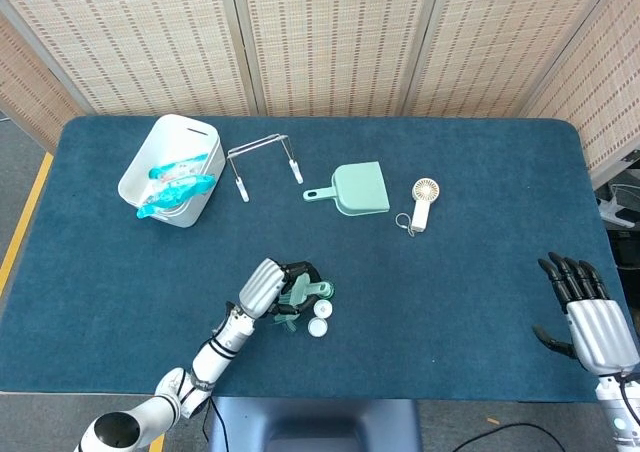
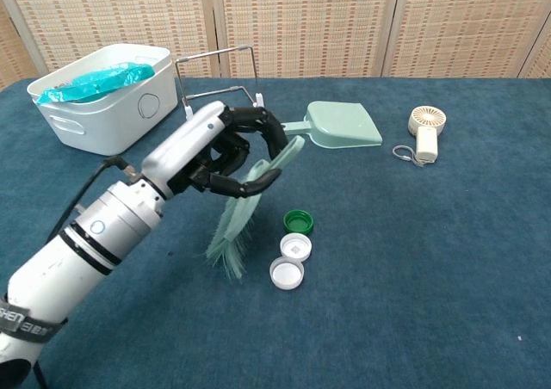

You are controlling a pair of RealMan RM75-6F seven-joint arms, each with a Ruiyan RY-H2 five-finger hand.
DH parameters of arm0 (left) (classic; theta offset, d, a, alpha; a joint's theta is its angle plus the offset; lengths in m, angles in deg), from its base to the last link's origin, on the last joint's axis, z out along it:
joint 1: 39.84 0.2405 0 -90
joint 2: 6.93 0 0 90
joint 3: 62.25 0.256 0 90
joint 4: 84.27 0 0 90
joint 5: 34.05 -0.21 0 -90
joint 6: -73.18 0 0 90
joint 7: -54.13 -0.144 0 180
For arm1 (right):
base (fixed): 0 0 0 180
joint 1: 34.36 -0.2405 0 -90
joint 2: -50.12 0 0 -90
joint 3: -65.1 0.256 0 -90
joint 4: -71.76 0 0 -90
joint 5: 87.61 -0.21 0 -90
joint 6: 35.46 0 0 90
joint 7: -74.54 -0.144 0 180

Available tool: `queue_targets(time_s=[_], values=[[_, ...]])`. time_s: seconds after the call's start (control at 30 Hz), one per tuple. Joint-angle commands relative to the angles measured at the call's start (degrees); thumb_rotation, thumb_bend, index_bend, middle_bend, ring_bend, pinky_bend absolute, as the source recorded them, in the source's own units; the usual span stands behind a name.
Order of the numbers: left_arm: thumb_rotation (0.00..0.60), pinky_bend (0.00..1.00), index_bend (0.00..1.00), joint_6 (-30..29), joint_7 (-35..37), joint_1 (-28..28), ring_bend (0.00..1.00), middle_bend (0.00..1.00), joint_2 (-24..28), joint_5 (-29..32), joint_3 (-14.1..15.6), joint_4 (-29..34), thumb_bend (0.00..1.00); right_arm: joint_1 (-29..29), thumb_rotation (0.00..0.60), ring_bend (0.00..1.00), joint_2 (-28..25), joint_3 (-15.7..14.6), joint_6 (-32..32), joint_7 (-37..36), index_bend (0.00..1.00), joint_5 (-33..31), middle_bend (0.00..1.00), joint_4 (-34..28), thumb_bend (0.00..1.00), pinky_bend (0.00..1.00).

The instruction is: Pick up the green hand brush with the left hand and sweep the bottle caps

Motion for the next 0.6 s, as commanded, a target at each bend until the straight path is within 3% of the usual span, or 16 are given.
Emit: queue_targets(time_s=[0.03, 0.3, 0.6], values=[[0.600, 1.00, 0.74, -0.86, 0.53, 1.07, 0.83, 0.87, 1.96, 0.60, -0.16, 0.28, 0.73, -0.12, 0.600, 0.00, 0.25, 0.01, 0.24, 0.52, 0.00, -0.13, 0.00, 0.04, 0.15, 0.00], [0.600, 1.00, 0.73, -3.45, -2.37, 4.91, 0.83, 0.87, 7.80, 0.83, 0.98, 2.63, 0.73, -0.17, 0.600, 0.00, 0.58, -0.08, 0.19, 1.28, 0.00, 0.11, 0.00, -0.04, 0.15, 0.00], [0.600, 1.00, 0.73, -4.09, -9.46, 8.94, 0.83, 0.87, 14.04, 0.73, 2.83, -1.63, 0.72, -0.37, 0.600, 0.00, 0.76, -0.32, 0.61, 1.51, 0.00, 0.37, 0.00, -0.08, 0.15, 0.00]])
